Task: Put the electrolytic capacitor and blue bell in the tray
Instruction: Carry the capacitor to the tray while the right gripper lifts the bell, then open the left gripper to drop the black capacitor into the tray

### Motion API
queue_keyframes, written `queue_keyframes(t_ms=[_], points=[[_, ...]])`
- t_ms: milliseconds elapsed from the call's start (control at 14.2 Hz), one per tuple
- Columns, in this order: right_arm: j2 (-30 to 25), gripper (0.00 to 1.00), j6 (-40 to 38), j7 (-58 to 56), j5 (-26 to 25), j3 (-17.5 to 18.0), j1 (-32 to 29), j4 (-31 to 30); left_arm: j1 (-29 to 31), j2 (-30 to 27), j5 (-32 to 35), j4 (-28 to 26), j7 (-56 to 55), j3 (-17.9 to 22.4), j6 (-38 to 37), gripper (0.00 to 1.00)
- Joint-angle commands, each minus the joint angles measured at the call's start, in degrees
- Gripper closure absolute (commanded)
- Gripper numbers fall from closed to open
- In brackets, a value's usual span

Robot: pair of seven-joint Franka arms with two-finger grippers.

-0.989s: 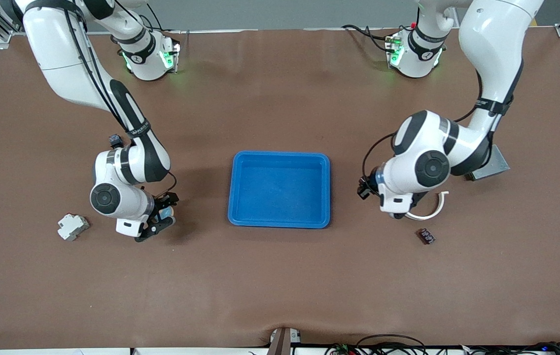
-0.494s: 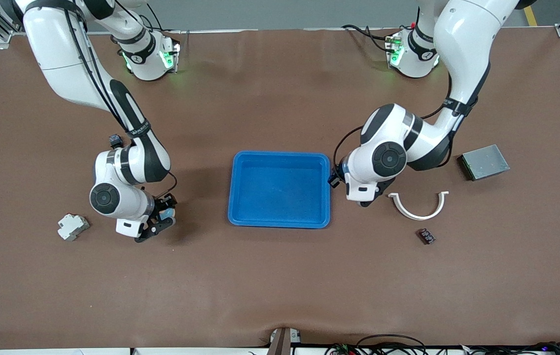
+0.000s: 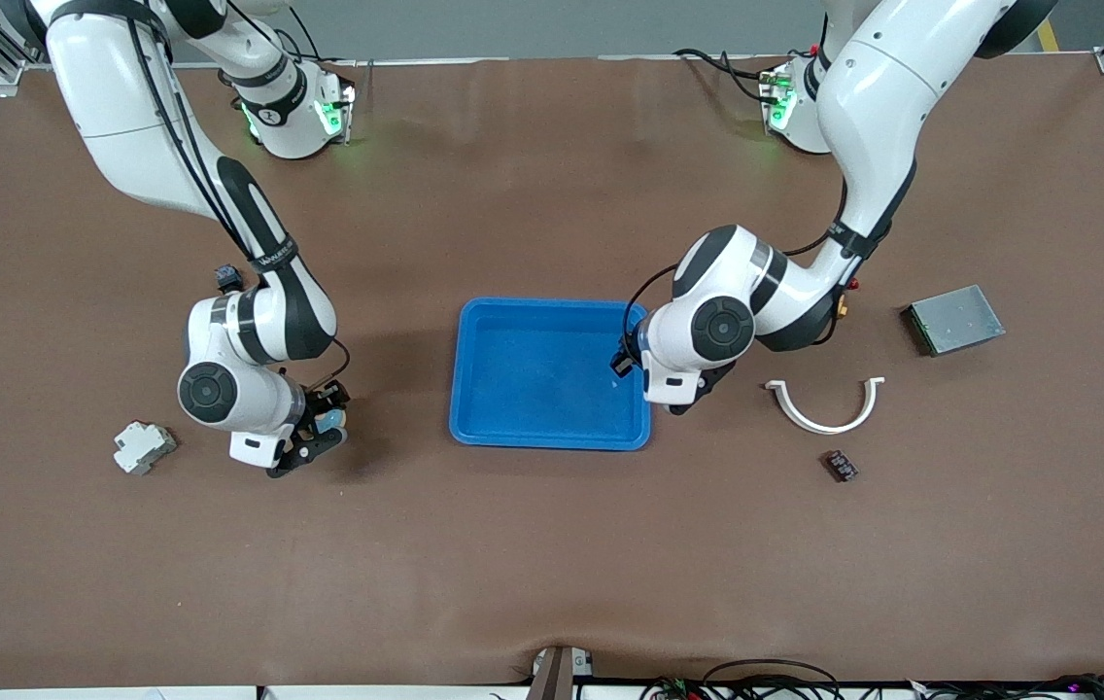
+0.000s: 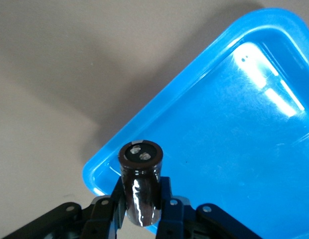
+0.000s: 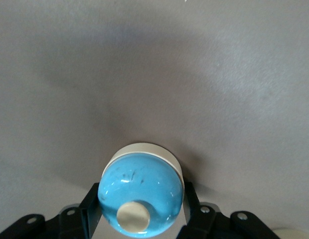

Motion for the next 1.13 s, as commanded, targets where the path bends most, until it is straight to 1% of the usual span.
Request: queue_keyframes(t_ms=[0, 71, 353, 424, 494, 565, 636, 706, 847, 1059], points=[[-2.78, 0.8, -5.46, 3.84, 2.81, 0.04, 0.32, 0.98, -1.44, 1.95, -1.11, 1.26, -0.55, -0.03, 2.3, 1.0], [-3.84, 0.8, -6.69, 6.91, 3.69, 0.04, 1.19, 0.9, -1.79, 2.83, -1.11, 1.17, -0.55, -0.03, 2.66, 1.0], [-7.71, 0.8, -10.56, 22.1, 4.39, 0.12, 5.84, 0.46, -2.67, 5.03, -1.02, 1.26, -0.64, 0.06, 4.24, 1.0], [-8.5, 0.8, -11.09, 25.8, 5.27, 0.12, 7.33, 0.46, -2.67, 5.21, -1.02, 1.08, -0.64, 0.15, 4.24, 0.94], [-9.12, 0.8, -11.19, 29.23, 6.23, 0.12, 8.65, 0.37, -2.67, 5.47, -1.02, 1.0, -0.64, 0.15, 4.24, 0.8], [-9.56, 0.8, -11.19, 33.44, 6.42, 0.12, 10.23, 0.28, -2.67, 5.74, -1.02, 0.73, -0.73, 0.24, 4.24, 0.55], [-9.65, 0.8, -11.01, 38.09, 6.42, 0.12, 12.16, 0.37, -2.67, 5.74, -1.02, 0.56, -0.73, 0.41, 4.24, 0.04], [-9.74, 0.8, -10.49, 43.36, 6.42, 0.12, 14.53, 0.37, -2.67, 5.57, -0.85, 0.64, -0.73, 0.41, 4.24, 0.0], [-9.56, 0.8, -8.04, 52.51, 6.42, 0.04, 18.75, 0.37, -2.32, 4.95, -0.93, 1.08, -0.73, 0.41, 3.81, 0.0], [-9.21, 0.8, -5.04, 59.48, 6.42, 0.04, 22.11, 0.37, -1.27, 2.32, -0.67, 1.17, -0.73, 0.41, 0.57, 0.0]])
